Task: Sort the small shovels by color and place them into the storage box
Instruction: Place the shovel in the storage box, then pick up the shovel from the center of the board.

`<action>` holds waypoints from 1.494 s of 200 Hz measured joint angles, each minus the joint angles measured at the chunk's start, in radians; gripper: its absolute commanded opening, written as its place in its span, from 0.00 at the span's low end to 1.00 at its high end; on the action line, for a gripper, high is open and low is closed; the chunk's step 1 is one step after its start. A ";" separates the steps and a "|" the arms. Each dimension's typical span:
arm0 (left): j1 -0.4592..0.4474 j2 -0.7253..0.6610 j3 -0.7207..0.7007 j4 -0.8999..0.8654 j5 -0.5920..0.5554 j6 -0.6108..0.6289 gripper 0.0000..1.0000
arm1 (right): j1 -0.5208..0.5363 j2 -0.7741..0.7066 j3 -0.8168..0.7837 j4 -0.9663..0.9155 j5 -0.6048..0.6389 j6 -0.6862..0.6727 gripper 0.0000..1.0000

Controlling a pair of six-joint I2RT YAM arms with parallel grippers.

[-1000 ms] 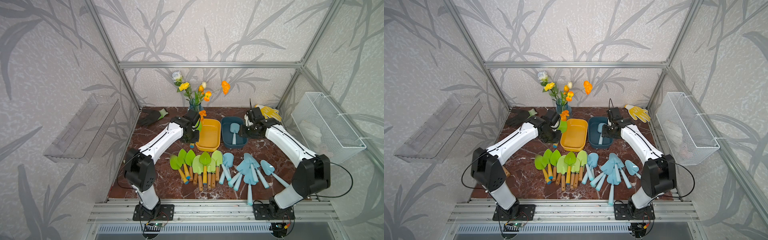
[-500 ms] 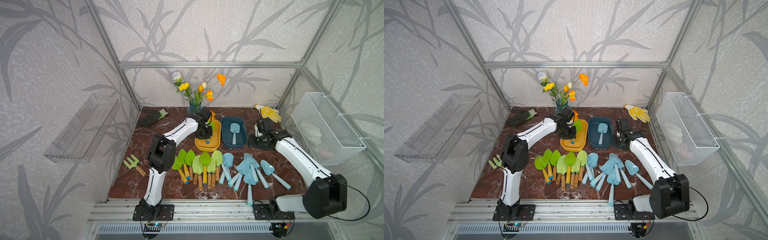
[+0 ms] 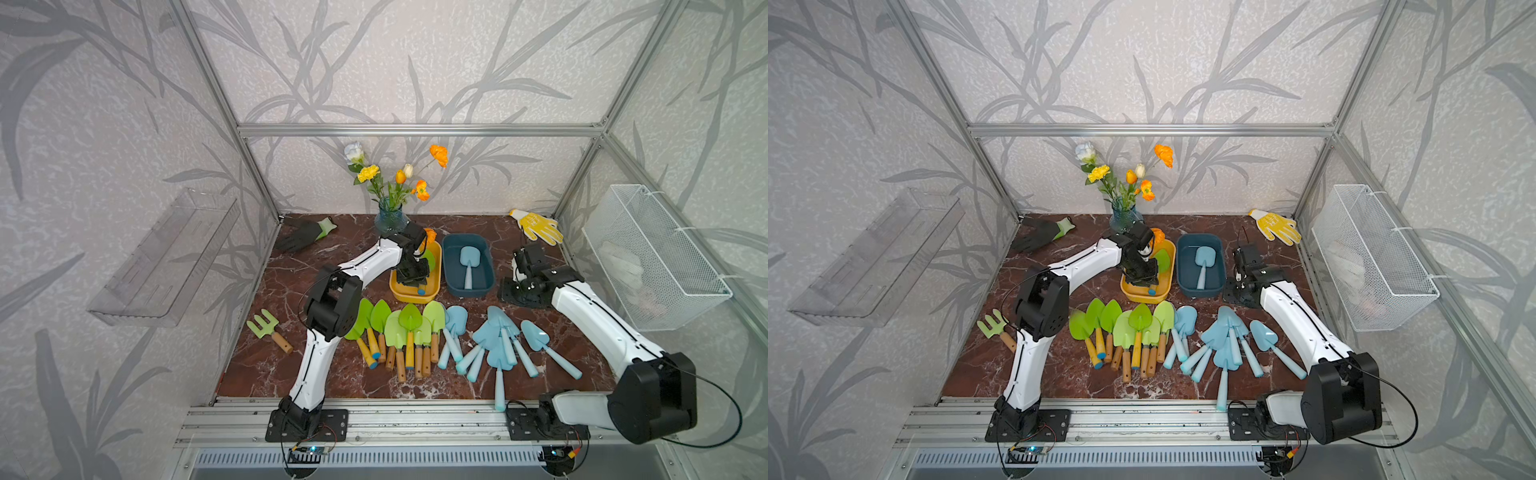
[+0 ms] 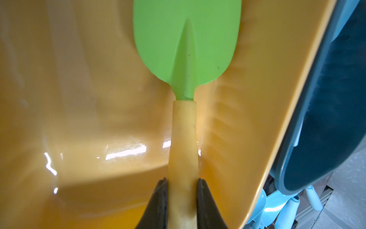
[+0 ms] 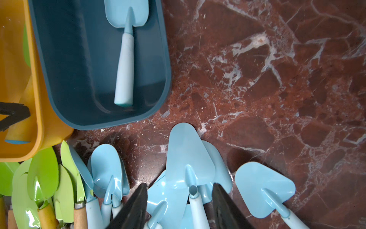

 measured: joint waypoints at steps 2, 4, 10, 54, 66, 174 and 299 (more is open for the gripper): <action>0.000 0.001 0.000 0.000 0.000 0.000 0.27 | 0.000 0.000 -0.002 0.000 0.000 0.000 0.54; 0.000 0.002 0.000 0.000 0.001 0.000 0.27 | 0.000 0.000 -0.003 0.000 0.000 0.001 0.54; 0.000 0.005 0.001 0.000 0.002 -0.001 0.28 | 0.000 0.000 -0.008 -0.001 0.000 0.002 0.54; 0.000 0.006 0.003 -0.007 -0.003 -0.006 0.38 | 0.000 0.001 -0.014 0.002 -0.019 -0.001 0.54; 0.000 0.006 0.003 -0.011 -0.007 -0.007 0.46 | 0.000 0.001 -0.014 0.002 -0.031 -0.005 0.54; -0.006 -0.179 0.003 -0.047 -0.126 0.047 0.75 | 0.303 -0.110 -0.141 -0.065 -0.046 0.167 0.54; -0.006 -0.212 -0.137 -0.043 -0.134 0.058 0.78 | 0.413 -0.096 -0.300 0.051 -0.199 0.518 0.54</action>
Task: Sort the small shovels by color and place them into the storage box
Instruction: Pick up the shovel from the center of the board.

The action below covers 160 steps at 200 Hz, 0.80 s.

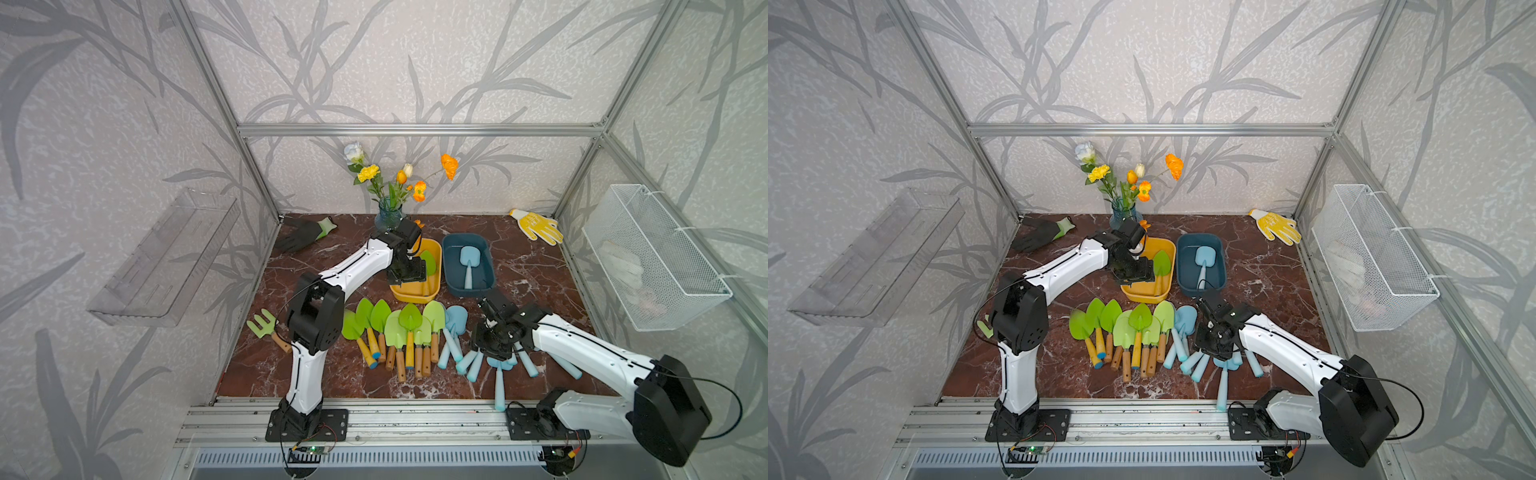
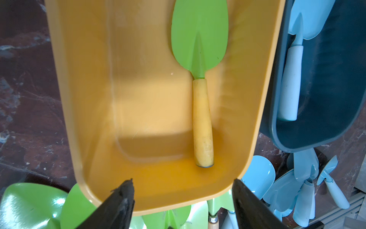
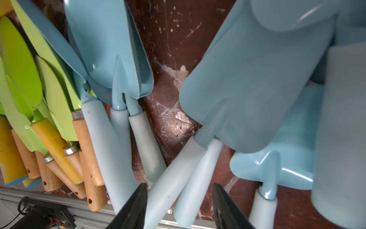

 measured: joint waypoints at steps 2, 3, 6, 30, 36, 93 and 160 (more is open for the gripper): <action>0.000 -0.002 -0.003 0.000 0.000 0.000 0.78 | 0.000 0.002 -0.001 0.003 -0.002 0.003 0.54; 0.000 -0.002 -0.004 0.000 0.000 0.000 0.78 | 0.001 0.003 -0.001 0.004 -0.003 0.004 0.54; 0.000 -0.006 -0.008 0.000 0.000 0.000 0.78 | 0.002 0.006 -0.002 0.008 -0.006 0.008 0.54; 0.000 -0.031 -0.029 0.006 0.001 0.000 0.78 | 0.015 0.036 0.000 0.032 -0.013 0.030 0.53; 0.000 -0.036 -0.033 0.008 0.002 0.000 0.78 | 0.021 0.046 0.001 0.033 -0.013 0.033 0.53; 0.000 -0.052 -0.072 0.026 0.005 -0.001 0.78 | 0.049 0.082 -0.006 0.037 -0.012 0.094 0.50; 0.000 -0.058 -0.088 0.033 0.004 -0.001 0.78 | 0.049 0.080 -0.021 0.019 0.024 0.129 0.35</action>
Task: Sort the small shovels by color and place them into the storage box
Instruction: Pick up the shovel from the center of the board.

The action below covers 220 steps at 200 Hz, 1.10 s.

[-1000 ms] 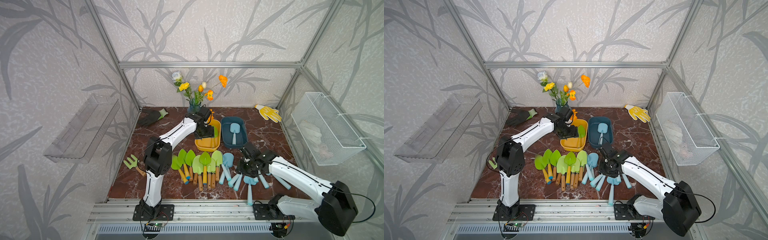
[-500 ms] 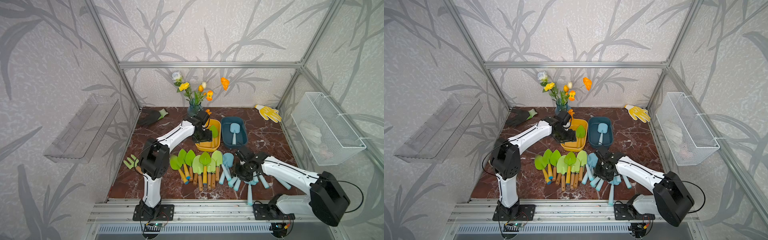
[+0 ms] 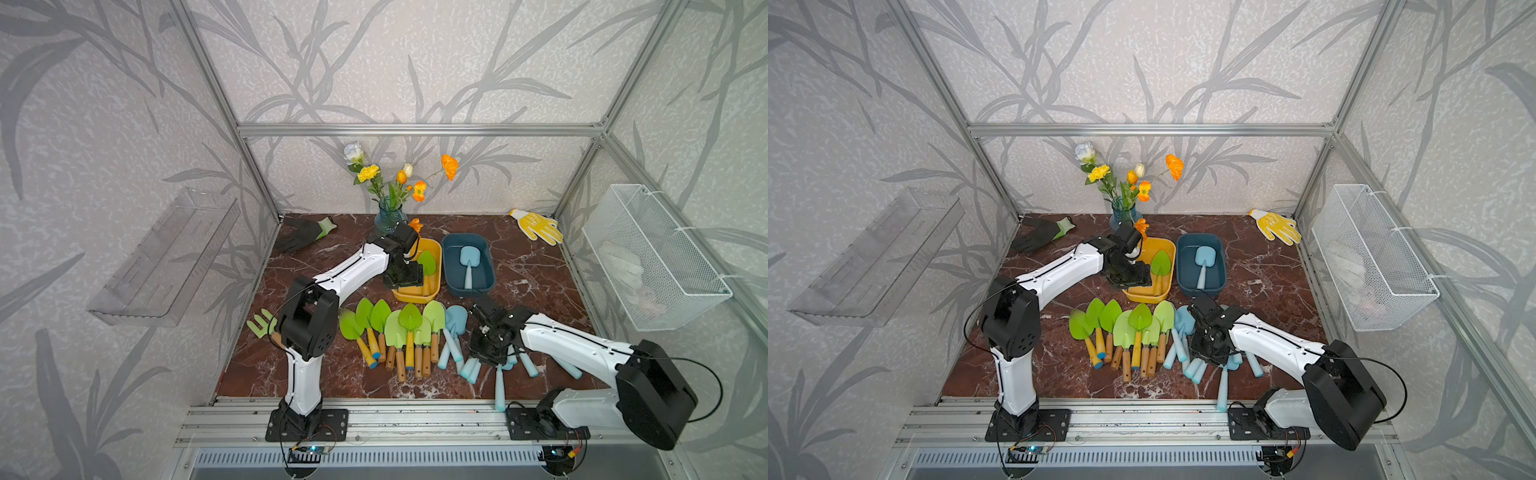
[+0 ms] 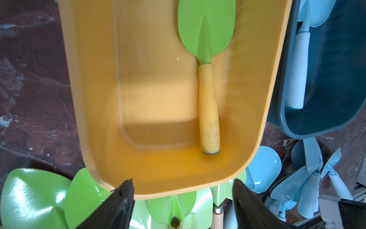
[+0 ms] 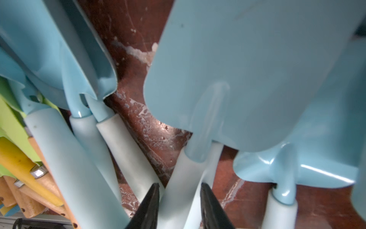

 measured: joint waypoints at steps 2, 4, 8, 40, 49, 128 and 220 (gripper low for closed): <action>0.000 0.000 0.000 0.000 0.000 0.000 0.78 | 0.000 0.000 0.000 -0.001 0.001 0.000 0.35; 0.000 0.000 0.000 0.000 0.000 0.000 0.78 | 0.000 0.000 0.000 -0.002 0.002 0.000 0.35; 0.000 0.000 0.000 0.000 0.000 0.000 0.78 | 0.000 0.001 -0.001 -0.003 0.004 0.000 0.35; 0.000 0.000 0.000 0.001 0.000 0.000 0.78 | 0.000 0.029 -0.001 -0.026 0.023 -0.015 0.25; 0.000 0.000 0.000 0.001 -0.001 0.000 0.78 | 0.000 0.044 -0.001 -0.034 0.029 -0.019 0.22; 0.000 0.000 0.000 0.001 -0.006 0.001 0.78 | 0.001 0.037 0.107 -0.156 0.079 -0.110 0.17; 0.000 -0.003 -0.005 -0.013 -0.031 0.024 0.80 | -0.088 0.032 0.417 -0.246 0.168 -0.330 0.16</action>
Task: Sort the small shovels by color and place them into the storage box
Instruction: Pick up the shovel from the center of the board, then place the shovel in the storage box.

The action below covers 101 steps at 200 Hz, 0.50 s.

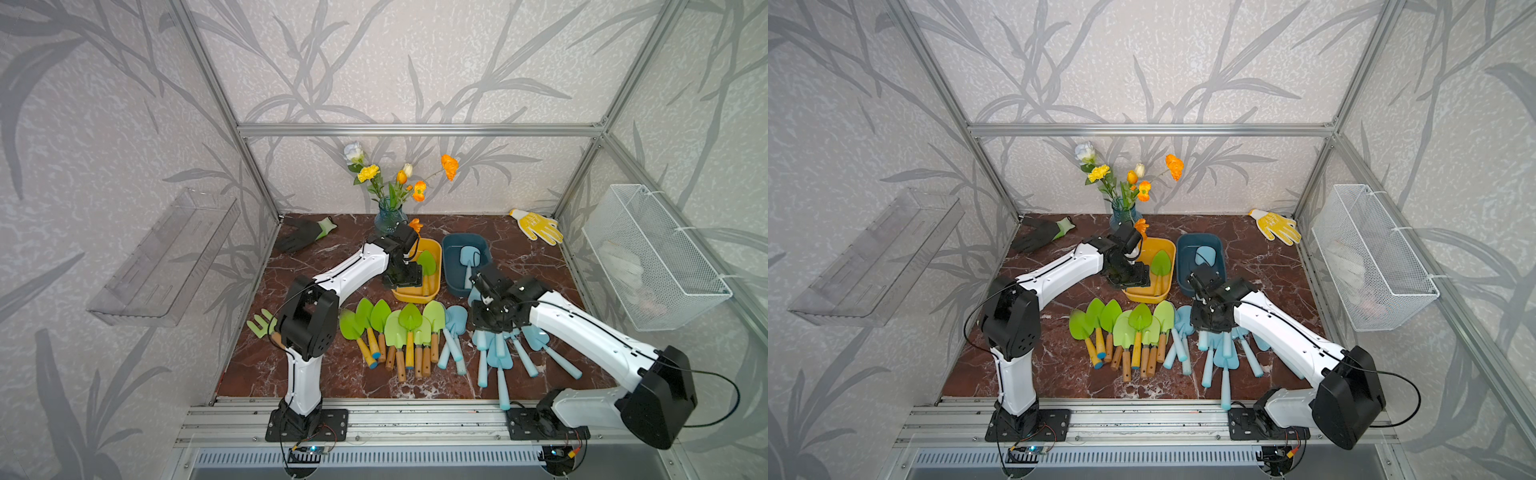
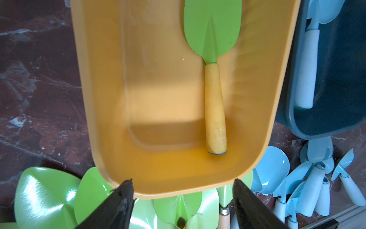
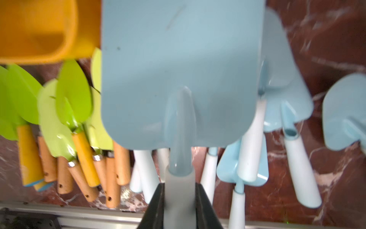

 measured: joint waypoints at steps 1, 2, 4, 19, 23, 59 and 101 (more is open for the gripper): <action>0.000 -0.001 -0.001 0.000 0.000 0.000 0.80 | -0.004 0.002 0.005 0.000 0.000 -0.002 0.16; 0.000 -0.002 -0.003 0.000 0.000 0.000 0.80 | -0.011 0.007 0.014 0.002 -0.001 -0.005 0.16; 0.000 -0.003 -0.005 0.000 0.000 0.000 0.80 | -0.018 0.013 0.024 0.003 0.000 -0.012 0.16; 0.000 -0.027 -0.037 -0.002 -0.008 0.003 0.81 | -0.093 0.083 0.124 0.026 0.003 -0.070 0.16; 0.000 -0.035 -0.048 -0.002 -0.009 0.003 0.81 | -0.114 0.107 0.151 0.032 0.003 -0.087 0.16; 0.001 -0.116 -0.139 -0.010 -0.054 0.003 0.81 | -0.233 0.382 0.424 0.065 -0.031 -0.192 0.16; 0.027 -0.235 -0.249 -0.040 -0.124 -0.002 0.82 | -0.277 0.666 0.657 0.085 -0.095 -0.265 0.16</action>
